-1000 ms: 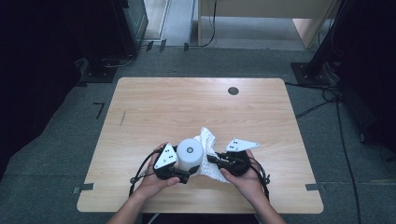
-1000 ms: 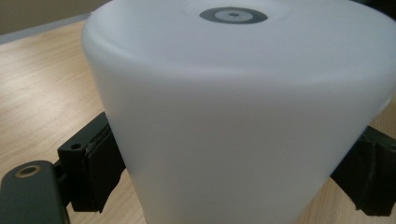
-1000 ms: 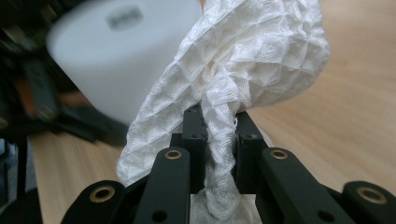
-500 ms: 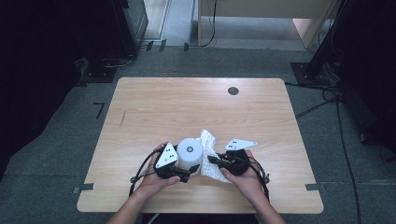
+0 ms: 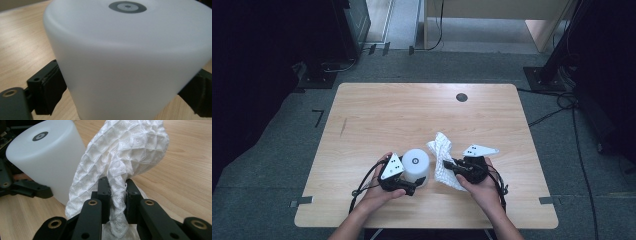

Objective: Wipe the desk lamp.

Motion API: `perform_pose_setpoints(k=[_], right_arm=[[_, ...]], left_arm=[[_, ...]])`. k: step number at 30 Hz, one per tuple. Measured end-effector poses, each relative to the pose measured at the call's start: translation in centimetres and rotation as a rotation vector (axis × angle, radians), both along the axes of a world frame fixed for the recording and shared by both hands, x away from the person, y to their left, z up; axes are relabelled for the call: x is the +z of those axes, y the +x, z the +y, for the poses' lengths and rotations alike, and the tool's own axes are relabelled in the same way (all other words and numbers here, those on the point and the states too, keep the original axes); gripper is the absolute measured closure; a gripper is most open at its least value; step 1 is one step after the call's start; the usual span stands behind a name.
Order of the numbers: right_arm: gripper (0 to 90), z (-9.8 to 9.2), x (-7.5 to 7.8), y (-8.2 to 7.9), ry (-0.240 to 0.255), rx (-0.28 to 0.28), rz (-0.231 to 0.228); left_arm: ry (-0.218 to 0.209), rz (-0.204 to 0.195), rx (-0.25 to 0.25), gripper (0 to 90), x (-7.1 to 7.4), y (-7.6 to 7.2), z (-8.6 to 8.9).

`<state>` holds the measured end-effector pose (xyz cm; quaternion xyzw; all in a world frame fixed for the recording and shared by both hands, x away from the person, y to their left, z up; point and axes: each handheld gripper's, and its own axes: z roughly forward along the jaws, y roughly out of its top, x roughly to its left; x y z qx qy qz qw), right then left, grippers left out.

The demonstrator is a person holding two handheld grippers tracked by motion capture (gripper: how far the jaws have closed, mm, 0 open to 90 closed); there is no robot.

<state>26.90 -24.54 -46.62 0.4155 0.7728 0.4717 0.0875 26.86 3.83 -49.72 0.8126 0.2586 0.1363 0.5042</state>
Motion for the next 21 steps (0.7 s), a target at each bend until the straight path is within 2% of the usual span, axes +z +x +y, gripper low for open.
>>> perform_pose_setpoints(k=[2,4,6,10,12,13,15,17,20,21], right_arm=[[78.4,-0.2,0.0,0.0,0.004,-0.006,0.002],[78.4,-0.4,0.1,0.0,0.007,-0.014,0.002],[78.4,-0.5,0.1,0.1,0.007,-0.015,0.0],[78.4,-0.5,0.0,0.2,0.008,-0.016,0.001],[78.4,-0.4,0.0,0.1,0.005,-0.014,0.002],[78.4,-0.4,0.0,0.1,0.004,-0.013,0.001],[78.4,-0.4,-0.1,0.2,0.005,-0.013,0.0],[78.4,-0.3,-0.1,0.1,0.004,-0.013,0.002],[78.4,-0.3,0.1,0.0,0.009,-0.013,-0.003],[78.4,-0.4,0.2,0.0,0.016,-0.012,-0.011]], left_arm=[[-0.016,0.001,0.031,1.4,0.1,-0.6,0.1],[0.004,-0.005,0.111,0.3,0.2,-1.2,-0.1],[0.002,0.008,0.182,0.0,0.2,-1.7,-0.6],[0.025,-0.01,0.315,0.0,0.0,-2.6,-2.3],[0.009,0.006,0.339,0.0,0.0,-2.6,-2.8],[0.014,0.0,0.359,0.6,0.0,-2.5,-3.1],[0.001,-0.001,0.36,4.5,0.0,-2.3,-3.3],[0.01,-0.016,0.36,7.3,0.0,-2.2,-3.4],[0.002,-0.019,0.295,8.0,0.2,-1.6,-2.9],[-0.02,-0.017,0.246,8.0,0.3,-1.4,-2.4]])
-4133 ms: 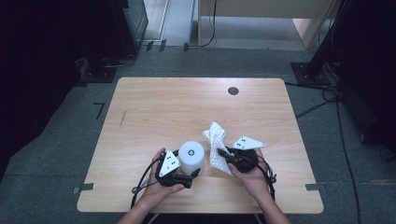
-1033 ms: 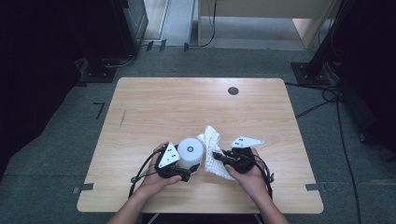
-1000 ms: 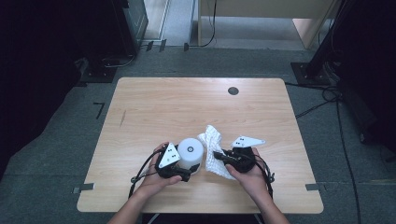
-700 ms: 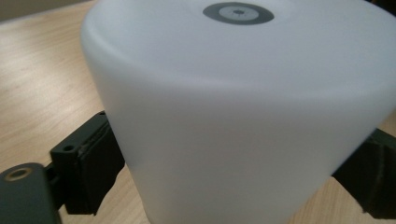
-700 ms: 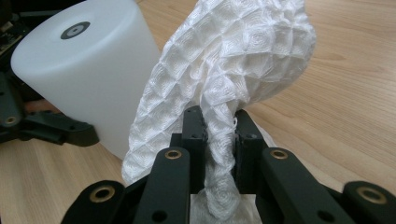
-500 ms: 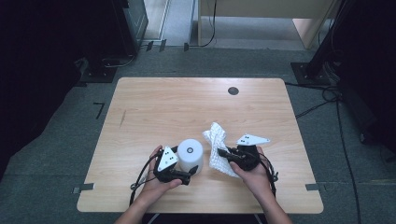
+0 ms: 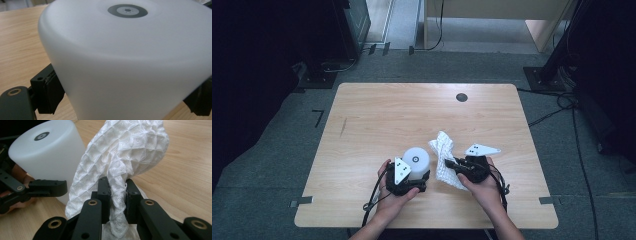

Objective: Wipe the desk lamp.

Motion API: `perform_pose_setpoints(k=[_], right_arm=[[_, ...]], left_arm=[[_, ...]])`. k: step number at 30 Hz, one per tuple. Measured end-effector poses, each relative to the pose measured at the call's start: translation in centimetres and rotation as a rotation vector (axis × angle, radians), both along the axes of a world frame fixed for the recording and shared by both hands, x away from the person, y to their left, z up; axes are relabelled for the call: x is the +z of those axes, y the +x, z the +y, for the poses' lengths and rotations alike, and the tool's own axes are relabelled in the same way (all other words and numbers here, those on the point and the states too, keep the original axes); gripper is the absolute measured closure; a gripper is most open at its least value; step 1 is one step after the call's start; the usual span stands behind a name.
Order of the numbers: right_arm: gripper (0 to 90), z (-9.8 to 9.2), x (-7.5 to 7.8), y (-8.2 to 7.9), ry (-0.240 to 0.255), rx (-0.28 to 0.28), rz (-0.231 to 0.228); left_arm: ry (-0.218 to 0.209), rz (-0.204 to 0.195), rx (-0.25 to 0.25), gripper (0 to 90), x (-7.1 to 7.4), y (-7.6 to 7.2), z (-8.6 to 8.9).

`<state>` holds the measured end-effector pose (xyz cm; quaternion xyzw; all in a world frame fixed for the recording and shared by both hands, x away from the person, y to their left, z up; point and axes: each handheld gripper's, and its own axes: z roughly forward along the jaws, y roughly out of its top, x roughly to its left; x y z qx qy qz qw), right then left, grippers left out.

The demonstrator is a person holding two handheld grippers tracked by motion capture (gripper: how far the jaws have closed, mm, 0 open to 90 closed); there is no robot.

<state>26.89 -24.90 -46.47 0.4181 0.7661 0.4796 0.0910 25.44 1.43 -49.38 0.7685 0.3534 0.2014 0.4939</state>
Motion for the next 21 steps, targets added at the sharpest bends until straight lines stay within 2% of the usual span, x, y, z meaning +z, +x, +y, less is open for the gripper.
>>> perform_pose_setpoints(k=[1,3,4,5,7,9,12,15,19,21], right_arm=[[78.4,0.0,0.2,-0.1,0.004,0.004,-0.012],[78.4,0.0,0.7,-0.4,0.025,0.013,-0.042],[78.4,0.0,1.0,-0.6,0.036,0.023,-0.056],[78.4,0.1,1.6,-1.0,0.056,0.042,-0.091],[78.4,0.5,2.6,-1.7,0.072,0.069,-0.15],[78.4,1.0,3.5,-2.3,0.087,0.093,-0.19],[78.4,2.0,3.9,-3.0,0.078,0.12,-0.212],[78.4,3.1,3.0,-3.0,0.006,0.132,-0.207],[78.4,3.8,0.9,-2.2,-0.091,0.144,-0.123],[78.4,4.2,0.0,-2.0,-0.153,0.143,-0.092]], left_arm=[[-0.016,-0.012,-0.031,8.1,0.2,0.2,0.4],[-0.017,-0.036,-0.093,8.1,0.7,0.5,1.1],[-0.039,-0.036,-0.164,8.1,1.0,0.7,1.6],[-0.051,-0.045,-0.198,8.1,1.1,0.8,2.0],[-0.084,-0.032,-0.281,8.1,1.2,1.0,2.8],[-0.081,-0.029,-0.334,8.2,1.3,0.9,3.0],[-0.074,-0.038,-0.359,8.2,1.5,0.7,2.8],[-0.093,-0.037,-0.36,8.2,1.7,0.7,2.8],[-0.127,-0.031,-0.344,8.2,1.9,1.0,3.4],[-0.126,-0.031,-0.339,8.3,2.0,1.1,3.5]])
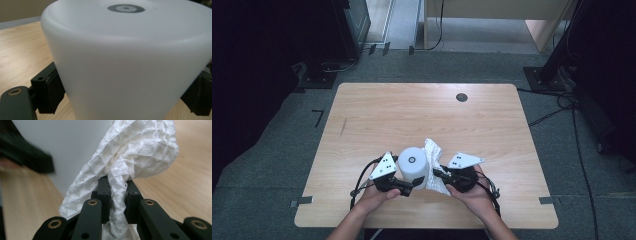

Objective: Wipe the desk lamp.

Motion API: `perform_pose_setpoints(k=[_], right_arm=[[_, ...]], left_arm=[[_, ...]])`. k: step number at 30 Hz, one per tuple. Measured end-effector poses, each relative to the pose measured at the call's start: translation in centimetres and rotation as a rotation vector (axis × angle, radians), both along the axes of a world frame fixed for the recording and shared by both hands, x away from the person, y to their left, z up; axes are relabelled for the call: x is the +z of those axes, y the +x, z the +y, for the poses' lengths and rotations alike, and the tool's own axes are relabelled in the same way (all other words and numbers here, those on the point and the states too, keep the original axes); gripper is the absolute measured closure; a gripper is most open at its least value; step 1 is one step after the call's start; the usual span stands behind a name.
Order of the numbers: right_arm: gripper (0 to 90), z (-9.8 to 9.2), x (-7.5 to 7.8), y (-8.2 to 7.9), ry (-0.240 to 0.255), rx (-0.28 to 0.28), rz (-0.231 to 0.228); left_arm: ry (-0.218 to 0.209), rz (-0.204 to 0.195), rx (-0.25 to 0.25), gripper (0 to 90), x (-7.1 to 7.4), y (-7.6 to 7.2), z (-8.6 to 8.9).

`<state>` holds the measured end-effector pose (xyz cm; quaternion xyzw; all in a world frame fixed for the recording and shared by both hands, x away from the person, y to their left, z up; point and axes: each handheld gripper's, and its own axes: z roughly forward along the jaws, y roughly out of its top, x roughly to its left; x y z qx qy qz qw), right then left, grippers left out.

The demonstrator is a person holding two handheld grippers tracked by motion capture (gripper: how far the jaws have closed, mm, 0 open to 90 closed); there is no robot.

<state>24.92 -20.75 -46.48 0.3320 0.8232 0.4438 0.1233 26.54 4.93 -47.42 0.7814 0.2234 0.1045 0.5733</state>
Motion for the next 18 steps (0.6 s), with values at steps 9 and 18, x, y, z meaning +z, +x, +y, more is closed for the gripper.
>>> perform_pose_setpoints(k=[9,18], right_arm=[[78.5,-1.0,3.6,-1.3,0.139,-0.002,-0.134],[78.1,0.1,-0.9,0.5,0.013,0.01,0.091]], left_arm=[[0.06,-0.007,-0.012,8.3,-0.6,-0.3,-1.0],[0.02,-0.005,0.01,8.3,-0.1,0.0,-0.3]])
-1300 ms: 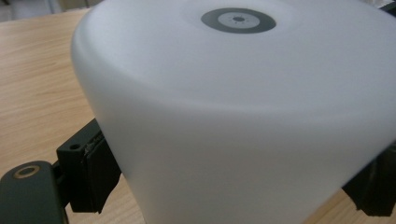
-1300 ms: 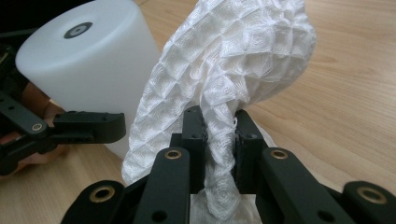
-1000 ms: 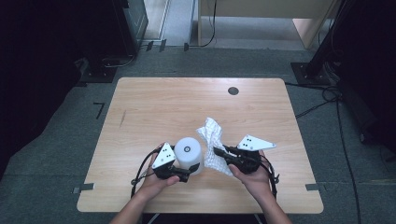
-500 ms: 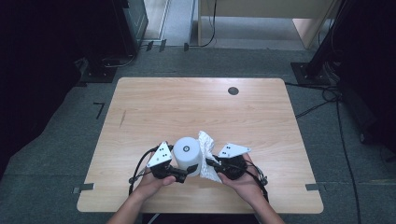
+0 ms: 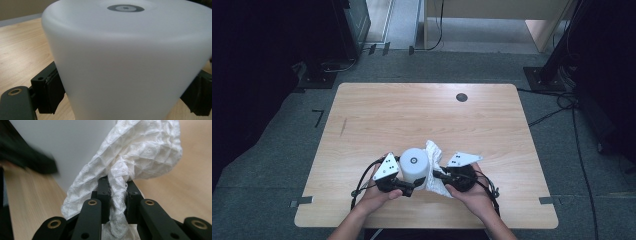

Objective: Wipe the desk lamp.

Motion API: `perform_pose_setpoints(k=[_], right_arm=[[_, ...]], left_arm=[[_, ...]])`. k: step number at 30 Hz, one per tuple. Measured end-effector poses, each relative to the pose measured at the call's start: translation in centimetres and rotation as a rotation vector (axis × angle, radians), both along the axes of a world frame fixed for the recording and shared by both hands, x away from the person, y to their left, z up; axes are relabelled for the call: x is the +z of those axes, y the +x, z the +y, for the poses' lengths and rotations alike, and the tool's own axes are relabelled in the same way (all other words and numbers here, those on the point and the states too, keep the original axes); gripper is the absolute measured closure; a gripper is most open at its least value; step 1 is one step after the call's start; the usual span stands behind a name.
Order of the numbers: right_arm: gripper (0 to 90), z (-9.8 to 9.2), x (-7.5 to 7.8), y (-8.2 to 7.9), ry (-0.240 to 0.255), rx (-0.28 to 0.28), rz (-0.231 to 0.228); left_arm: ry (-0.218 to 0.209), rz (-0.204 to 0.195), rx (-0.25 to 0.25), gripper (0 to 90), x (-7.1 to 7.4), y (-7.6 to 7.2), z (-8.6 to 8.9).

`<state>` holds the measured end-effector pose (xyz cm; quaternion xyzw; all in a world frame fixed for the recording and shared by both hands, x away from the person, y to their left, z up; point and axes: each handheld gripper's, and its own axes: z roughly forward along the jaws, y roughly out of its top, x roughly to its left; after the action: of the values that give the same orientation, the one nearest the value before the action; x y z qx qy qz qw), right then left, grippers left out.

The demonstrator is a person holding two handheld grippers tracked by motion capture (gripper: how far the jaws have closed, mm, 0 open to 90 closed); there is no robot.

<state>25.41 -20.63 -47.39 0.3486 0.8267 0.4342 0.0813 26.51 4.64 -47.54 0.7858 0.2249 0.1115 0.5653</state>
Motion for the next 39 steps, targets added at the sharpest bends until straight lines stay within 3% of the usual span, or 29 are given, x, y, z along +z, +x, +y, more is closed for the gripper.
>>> perform_pose_setpoints(k=[2,4,9,11,13,15,16,18,20,28,31,36,39], right_arm=[[78.3,0.2,-0.6,0.1,-0.007,0.004,0.004],[78.3,0.2,0.0,0.0,-0.006,-0.008,-0.024],[78.3,-1.2,3.2,-1.0,0.13,-0.008,-0.15],[78.3,-1.4,3.9,-1.3,0.146,-0.01,-0.178],[78.2,-1.5,3.7,-1.2,0.138,-0.007,-0.16],[78.2,-1.4,2.5,-0.6,0.117,-0.007,-0.112],[78.2,-1.1,1.4,-0.2,0.079,-0.007,-0.06],[78.1,-0.8,0.0,0.3,0.018,0.0,-0.017],[77.9,-0.9,-0.8,0.7,0.017,0.013,0.008],[77.7,-3.4,0.7,1.2,0.079,-0.094,-0.041],[77.8,-4.0,0.7,1.3,0.101,-0.127,-0.038],[77.8,-4.0,0.7,1.3,0.1,-0.13,-0.04],[77.8,-3.8,0.6,1.3,0.094,-0.123,-0.04]], left_arm=[[0.0,-0.003,0.0,8.3,0.0,0.0,0.1],[0.007,0.0,-0.003,8.3,-0.1,0.1,0.1],[0.047,-0.007,-0.019,8.3,-0.6,-0.2,-0.6],[0.045,-0.009,-0.029,8.3,-0.6,-0.3,-0.8],[0.043,-0.011,-0.031,8.3,-0.6,-0.3,-0.8],[0.041,-0.013,-0.031,8.3,-0.6,-0.3,-0.8],[0.039,-0.012,-0.029,8.3,-0.6,-0.2,-0.7],[0.044,-0.014,-0.022,8.3,-0.6,-0.2,-0.7],[0.072,-0.026,-0.009,8.3,-0.7,-0.2,-0.9],[0.134,-0.042,0.032,8.2,-1.5,0.1,-1.3],[0.165,-0.052,0.036,8.2,-1.8,0.1,-1.5],[0.16,-0.057,0.044,8.1,-2.1,0.3,-1.5],[0.144,-0.036,0.062,7.7,-2.2,0.4,-1.3]])
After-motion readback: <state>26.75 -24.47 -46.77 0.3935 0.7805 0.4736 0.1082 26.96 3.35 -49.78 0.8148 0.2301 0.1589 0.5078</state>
